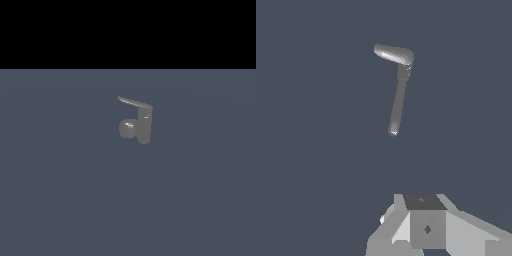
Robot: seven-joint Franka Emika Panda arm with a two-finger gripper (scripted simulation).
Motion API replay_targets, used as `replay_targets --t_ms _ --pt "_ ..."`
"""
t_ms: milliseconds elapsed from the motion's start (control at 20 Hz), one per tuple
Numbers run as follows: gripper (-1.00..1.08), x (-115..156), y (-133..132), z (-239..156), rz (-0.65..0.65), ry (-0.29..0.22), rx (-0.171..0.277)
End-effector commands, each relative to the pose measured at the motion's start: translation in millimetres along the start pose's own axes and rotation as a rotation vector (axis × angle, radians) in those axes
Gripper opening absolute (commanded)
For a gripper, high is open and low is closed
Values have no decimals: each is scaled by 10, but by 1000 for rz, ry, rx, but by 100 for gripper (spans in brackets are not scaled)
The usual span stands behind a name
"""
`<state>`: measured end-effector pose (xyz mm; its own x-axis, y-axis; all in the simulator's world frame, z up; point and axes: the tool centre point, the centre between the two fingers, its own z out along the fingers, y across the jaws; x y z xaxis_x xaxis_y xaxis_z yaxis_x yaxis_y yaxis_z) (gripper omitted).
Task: Turn on the faucet by rotating a designated handle.
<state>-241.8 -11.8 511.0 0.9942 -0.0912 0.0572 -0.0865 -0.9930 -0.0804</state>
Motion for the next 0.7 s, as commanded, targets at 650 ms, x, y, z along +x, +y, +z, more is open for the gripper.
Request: replay_targets --t_ms 650 --pt "-100 787 -85 282 285 -66 113"
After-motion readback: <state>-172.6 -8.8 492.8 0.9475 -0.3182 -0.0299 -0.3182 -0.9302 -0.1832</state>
